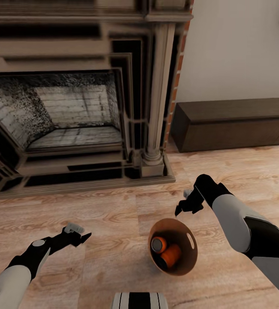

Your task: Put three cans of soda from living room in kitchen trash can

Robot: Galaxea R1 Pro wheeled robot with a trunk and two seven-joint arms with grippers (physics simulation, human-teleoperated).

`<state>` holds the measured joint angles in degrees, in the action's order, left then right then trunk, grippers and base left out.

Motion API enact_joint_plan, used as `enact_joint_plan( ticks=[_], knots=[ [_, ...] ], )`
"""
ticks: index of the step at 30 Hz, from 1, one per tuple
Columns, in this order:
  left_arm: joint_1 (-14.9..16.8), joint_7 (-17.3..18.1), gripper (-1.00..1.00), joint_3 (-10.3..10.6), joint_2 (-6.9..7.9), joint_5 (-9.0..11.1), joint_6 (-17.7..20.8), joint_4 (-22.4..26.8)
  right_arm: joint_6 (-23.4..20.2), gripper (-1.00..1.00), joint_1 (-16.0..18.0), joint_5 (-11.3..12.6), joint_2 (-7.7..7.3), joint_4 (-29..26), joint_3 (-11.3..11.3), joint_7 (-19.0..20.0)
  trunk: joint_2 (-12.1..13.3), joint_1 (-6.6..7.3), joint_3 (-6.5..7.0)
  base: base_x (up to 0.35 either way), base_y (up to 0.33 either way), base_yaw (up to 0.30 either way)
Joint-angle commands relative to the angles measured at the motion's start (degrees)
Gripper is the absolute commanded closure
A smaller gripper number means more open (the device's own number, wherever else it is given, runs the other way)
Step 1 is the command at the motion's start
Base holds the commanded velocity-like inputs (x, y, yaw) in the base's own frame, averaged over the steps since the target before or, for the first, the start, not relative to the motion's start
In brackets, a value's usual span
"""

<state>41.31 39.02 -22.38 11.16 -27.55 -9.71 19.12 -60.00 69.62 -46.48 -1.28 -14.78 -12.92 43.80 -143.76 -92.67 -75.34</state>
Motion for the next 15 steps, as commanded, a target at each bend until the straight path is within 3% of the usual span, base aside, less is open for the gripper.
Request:
enact_joint_plan(
  ticks=[1, 5, 15],
  knots=[
    [0.0, -0.1, -1.0, 0.0, 0.0, 0.0, 0.0, -0.5, 0.0, -1.0, 0.0, 0.0, 0.01, 0.0, 0.1, 0.0, 0.0, 0.02, 0.23, 0.0, 0.0, 0.0],
    [0.0, -1.0, -1.0, 0.0, 0.0, 0.0, 0.2, -2.9, 0.0, -1.0, 0.0, 0.0, 0.11, -0.1, 0.1, -0.4, 0.1, 0.12, 1.11, 0.0, 0.0, 0.0],
    [0.0, -1.6, -1.0, 0.0, 0.0, 0.0, 0.5, -3.6, 0.0, -1.0, -0.1, -0.2, -0.35, -0.1, 0.0, -0.3, 0.2, 0.38, 3.33, 0.0, 0.0, 0.0]
  ],
)
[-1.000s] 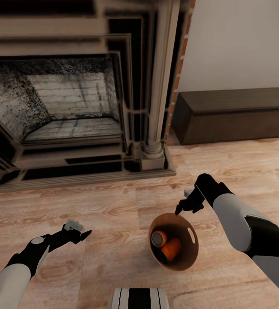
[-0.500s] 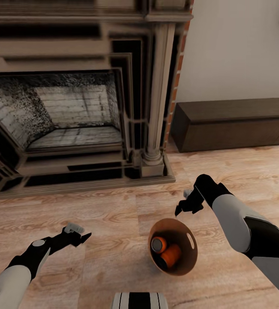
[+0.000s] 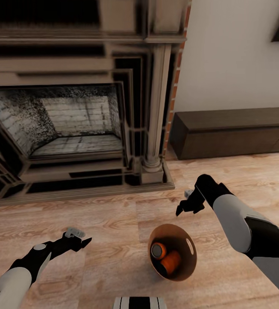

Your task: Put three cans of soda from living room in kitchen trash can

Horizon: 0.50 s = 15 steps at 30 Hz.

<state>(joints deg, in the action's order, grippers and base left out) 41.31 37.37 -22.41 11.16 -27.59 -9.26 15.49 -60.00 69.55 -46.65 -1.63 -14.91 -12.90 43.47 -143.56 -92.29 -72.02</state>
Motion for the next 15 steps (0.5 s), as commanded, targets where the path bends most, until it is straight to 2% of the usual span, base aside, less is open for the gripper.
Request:
enact_joint_plan(
  ticks=[1, 15],
  knots=[
    [0.0, 0.0, -1.0, 0.0, 0.0, 0.0, 0.0, 0.0, 0.0, -1.0, -0.1, 0.0, -0.01, 0.0, 0.0, 0.0, 0.0, 0.02, 0.23, 0.0, 0.0, 0.0],
    [0.0, 0.0, -1.0, 0.0, 0.0, 0.0, 0.0, 0.0, 0.0, -1.0, -0.9, 0.0, -0.13, 0.0, 0.0, 0.0, 0.2, 0.38, 3.33, 0.0, 0.0, 0.0]
  ],
)
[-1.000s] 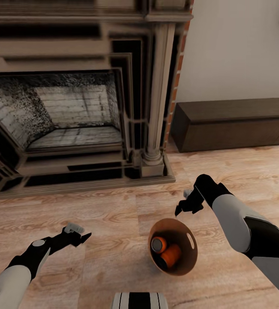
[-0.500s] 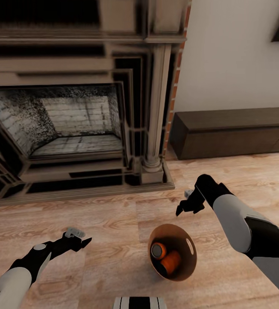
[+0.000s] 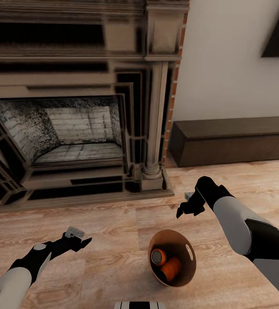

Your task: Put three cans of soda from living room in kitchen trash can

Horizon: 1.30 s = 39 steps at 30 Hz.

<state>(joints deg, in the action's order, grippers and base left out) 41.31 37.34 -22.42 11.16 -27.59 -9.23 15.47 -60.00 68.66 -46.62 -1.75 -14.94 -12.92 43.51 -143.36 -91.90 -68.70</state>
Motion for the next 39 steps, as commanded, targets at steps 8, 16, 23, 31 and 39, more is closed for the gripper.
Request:
enact_joint_plan(
  ticks=[8, 16, 23, 31, 39],
  knots=[
    [0.0, 0.0, -1.0, 0.0, 0.0, 0.0, 0.0, 0.0, 0.0, -1.0, -0.7, 0.0, 0.0, -0.1, 0.0, -0.1, 0.1, 0.2, 1.78, 0.0, 0.0, 0.0],
    [0.0, 0.0, -1.0, 0.0, 0.0, 0.0, 0.0, 0.0, 0.0, -1.0, -2.1, 0.0, -0.08, -0.2, -0.1, -0.1, 3.0, 1.78, 3.25, 0.0, 0.0, 0.0],
    [0.0, -0.1, -1.0, 0.0, 0.0, 0.0, 0.0, 0.0, 0.5, -1.0, -3.0, 0.1, -0.62, -0.2, 0.0, -0.1, 5.8, 3.31, 4.51, 0.0, 0.0, 0.0],
    [0.0, -0.1, -1.0, 0.0, -0.02, -0.1, 0.0, 0.0, 0.6, -1.0, -4.7, 0.1, -0.71, -1.5, 0.0, -0.1, 9.0, 5.07, 5.95, 0.0, 0.0, 0.0],
    [0.0, -1.8, -1.0, 0.1, -0.06, -0.1, 0.0, -0.1, 0.7, -1.0, -6.5, 0.1, -0.75, -3.8, 0.0, 0.0, 12.2, 6.83, 7.38, 0.0, 0.0, 0.0]
  ],
)
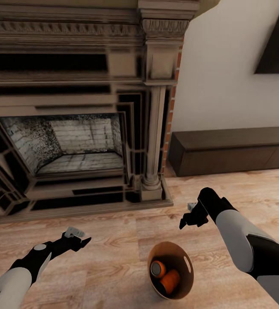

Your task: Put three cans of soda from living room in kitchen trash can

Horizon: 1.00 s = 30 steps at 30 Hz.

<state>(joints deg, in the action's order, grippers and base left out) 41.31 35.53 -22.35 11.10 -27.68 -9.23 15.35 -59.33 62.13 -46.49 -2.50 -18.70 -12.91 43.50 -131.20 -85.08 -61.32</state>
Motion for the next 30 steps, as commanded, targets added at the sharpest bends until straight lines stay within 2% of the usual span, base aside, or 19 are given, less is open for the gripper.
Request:
enact_joint_plan(
  ticks=[1, 12, 19, 22, 26, 30],
  knots=[
    [0.0, -0.1, -1.0, 0.0, 0.01, 0.0, 0.0, -0.1, 0.0, -1.0, -0.1, 0.0, -0.01, -0.1, 0.0, 0.0, 0.4, 0.22, 0.18, 0.0, 0.0, 0.0],
    [0.0, -0.6, -1.0, 0.0, 0.03, 0.0, 0.0, -1.3, 1.8, -1.0, -4.5, -0.1, -0.01, -3.8, 0.1, 0.0, 4.8, 2.64, 2.16, 0.0, 0.0, 0.0],
    [0.0, -1.1, -1.0, 0.0, 0.06, 0.1, 0.0, -1.4, 2.1, -1.0, -5.7, -0.2, 0.01, -4.3, 0.1, 0.0, 7.6, 4.18, 3.42, 0.0, 0.0, 0.0],
    [0.0, -2.9, -1.0, 0.0, 0.06, 0.1, 0.0, -1.4, 2.4, -1.0, -6.6, -0.3, 0.02, -4.5, 0.2, -0.3, 8.8, 4.84, 3.95, 0.0, 0.0, 0.0],
    [0.0, -7.3, -1.0, 0.0, 0.06, 0.0, 0.1, -1.4, 4.0, -1.0, -7.8, -0.3, 0.13, -4.6, 0.3, -1.8, 10.4, 5.72, 4.67, 0.0, 0.0, 0.0],
    [0.0, -9.7, -1.0, 0.0, 0.06, 0.0, 0.0, -1.4, 5.3, -1.0, -9.1, -0.1, 0.18, -4.6, 0.2, -3.6, 12.0, 6.59, 5.39, 0.0, 0.0, 0.0]
  ],
)
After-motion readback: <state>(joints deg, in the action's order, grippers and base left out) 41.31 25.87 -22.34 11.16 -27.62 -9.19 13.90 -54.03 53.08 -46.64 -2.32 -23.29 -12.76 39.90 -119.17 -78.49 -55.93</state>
